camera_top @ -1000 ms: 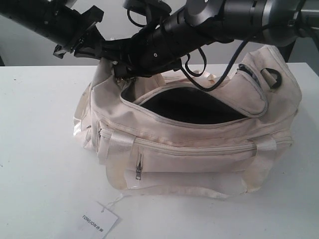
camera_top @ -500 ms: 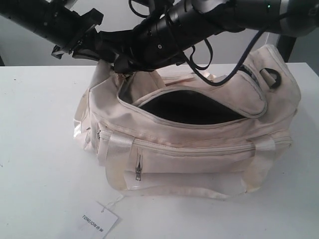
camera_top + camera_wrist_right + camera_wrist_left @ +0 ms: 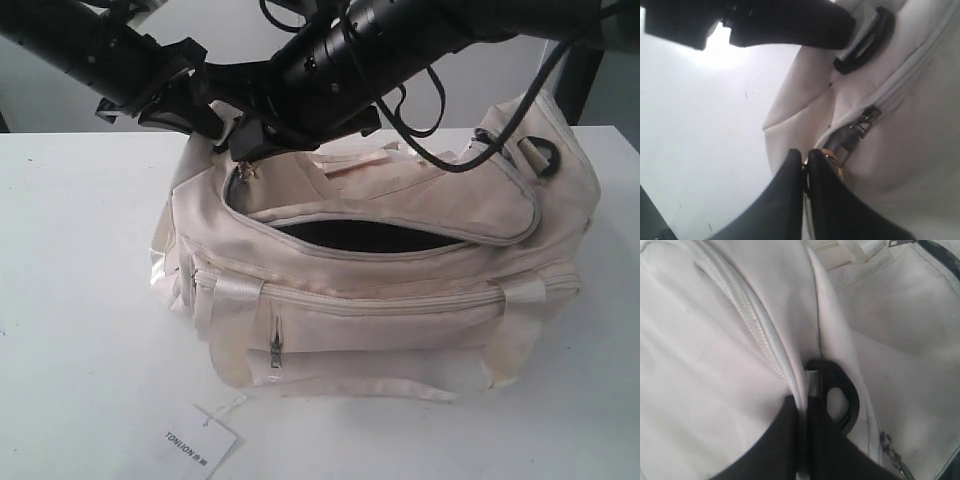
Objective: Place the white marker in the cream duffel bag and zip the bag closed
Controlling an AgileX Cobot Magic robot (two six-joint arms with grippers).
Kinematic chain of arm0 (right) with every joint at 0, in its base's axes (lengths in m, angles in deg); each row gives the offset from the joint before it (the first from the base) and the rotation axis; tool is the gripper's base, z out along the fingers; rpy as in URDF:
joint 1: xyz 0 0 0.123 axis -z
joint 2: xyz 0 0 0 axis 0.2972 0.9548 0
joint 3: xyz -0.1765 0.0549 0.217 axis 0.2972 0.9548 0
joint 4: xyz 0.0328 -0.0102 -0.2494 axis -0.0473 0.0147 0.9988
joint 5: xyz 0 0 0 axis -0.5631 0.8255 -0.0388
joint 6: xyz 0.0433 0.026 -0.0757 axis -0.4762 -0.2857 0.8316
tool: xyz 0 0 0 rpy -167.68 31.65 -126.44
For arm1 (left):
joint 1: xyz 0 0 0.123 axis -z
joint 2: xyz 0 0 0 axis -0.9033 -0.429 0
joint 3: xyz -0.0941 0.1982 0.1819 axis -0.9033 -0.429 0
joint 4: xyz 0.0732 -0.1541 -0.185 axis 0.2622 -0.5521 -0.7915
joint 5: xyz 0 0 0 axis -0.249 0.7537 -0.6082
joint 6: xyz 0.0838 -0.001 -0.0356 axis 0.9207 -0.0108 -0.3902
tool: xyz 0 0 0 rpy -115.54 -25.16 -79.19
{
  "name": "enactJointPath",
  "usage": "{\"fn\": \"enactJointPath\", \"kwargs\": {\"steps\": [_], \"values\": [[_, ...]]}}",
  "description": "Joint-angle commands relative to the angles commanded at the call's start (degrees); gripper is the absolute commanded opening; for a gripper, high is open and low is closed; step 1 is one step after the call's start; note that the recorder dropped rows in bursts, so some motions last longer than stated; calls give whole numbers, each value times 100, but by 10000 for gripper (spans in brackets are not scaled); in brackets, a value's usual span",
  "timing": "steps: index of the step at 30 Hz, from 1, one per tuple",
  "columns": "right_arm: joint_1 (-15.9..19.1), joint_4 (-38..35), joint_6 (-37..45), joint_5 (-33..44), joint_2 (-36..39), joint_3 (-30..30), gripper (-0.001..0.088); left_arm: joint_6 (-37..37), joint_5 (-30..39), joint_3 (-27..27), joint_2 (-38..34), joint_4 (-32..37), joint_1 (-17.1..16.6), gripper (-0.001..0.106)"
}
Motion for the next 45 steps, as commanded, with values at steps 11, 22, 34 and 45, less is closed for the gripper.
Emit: {"fn": "enactJointPath", "kwargs": {"steps": [11,22,34,45], "values": [[-13,-427,410,975,88,11,0,0,-27,0,0,-34,0,0],[-47,-427,603,1931,67,11,0,0,-27,0,0,-32,0,0],[-47,-211,603,1931,-170,11,0,11,-55,0,0,856,0,0],[-47,1005,265,1931,-428,11,0,11,-85,0,0,1698,0,0]]}}
